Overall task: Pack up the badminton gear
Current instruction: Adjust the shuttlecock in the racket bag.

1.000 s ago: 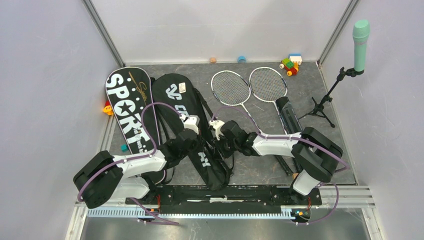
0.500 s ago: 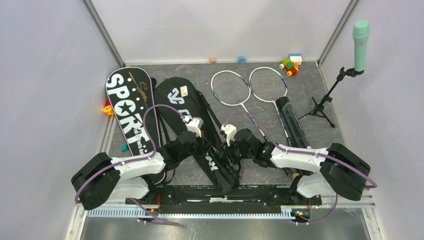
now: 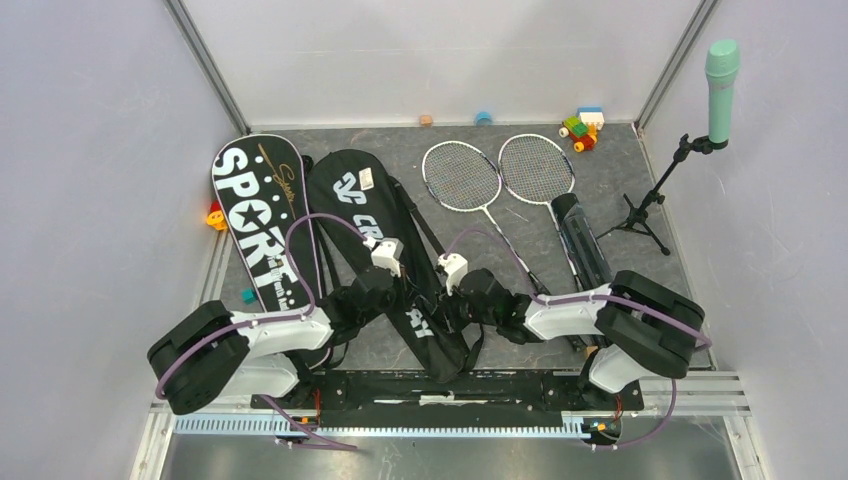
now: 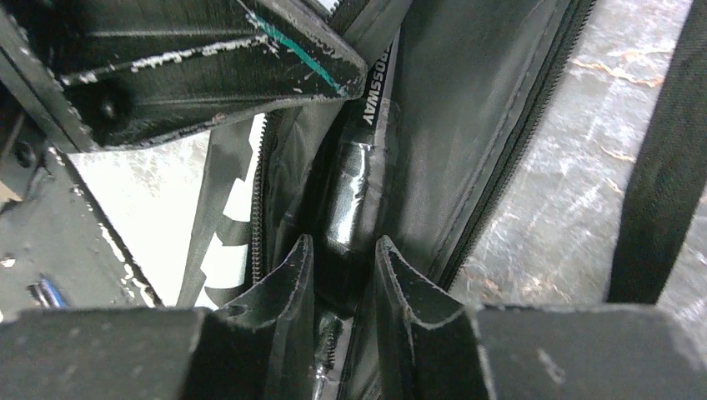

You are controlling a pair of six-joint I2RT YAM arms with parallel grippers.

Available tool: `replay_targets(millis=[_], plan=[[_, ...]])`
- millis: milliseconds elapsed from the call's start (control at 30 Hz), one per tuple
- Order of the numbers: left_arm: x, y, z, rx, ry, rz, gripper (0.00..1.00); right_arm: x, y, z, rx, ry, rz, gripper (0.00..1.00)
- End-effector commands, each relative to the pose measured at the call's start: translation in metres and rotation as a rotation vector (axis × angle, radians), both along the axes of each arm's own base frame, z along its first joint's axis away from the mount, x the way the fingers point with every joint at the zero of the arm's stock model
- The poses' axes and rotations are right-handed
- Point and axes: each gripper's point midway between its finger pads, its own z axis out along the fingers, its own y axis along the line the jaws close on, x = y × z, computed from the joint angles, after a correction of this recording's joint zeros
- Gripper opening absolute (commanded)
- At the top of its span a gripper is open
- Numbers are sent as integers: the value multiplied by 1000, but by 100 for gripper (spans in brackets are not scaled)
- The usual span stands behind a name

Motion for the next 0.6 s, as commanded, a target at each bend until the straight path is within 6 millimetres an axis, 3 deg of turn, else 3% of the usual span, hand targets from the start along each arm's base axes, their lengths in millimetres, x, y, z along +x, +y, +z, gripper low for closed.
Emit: replay_targets(millis=[0,67,200,300,400,500,567], plan=[[-79,-45,6,-169,180,-314,2,62,59,145,468,-329,-6,1],[-71,-38,5,-159,162,-253,2,47,54,134,437,-270,44,8],[-58,-32,14,-124,94,-209,2,-30,71,134,524,-85,427,30],[-49,-28,23,-118,53,-172,2,-61,69,144,632,-6,515,45],[-45,-23,29,-129,31,-140,2,-50,64,139,571,-60,478,55],[-44,-17,31,-131,22,-118,2,-1,48,119,327,-181,263,64],[-43,-13,31,-124,18,-97,2,26,25,116,192,-274,127,70]])
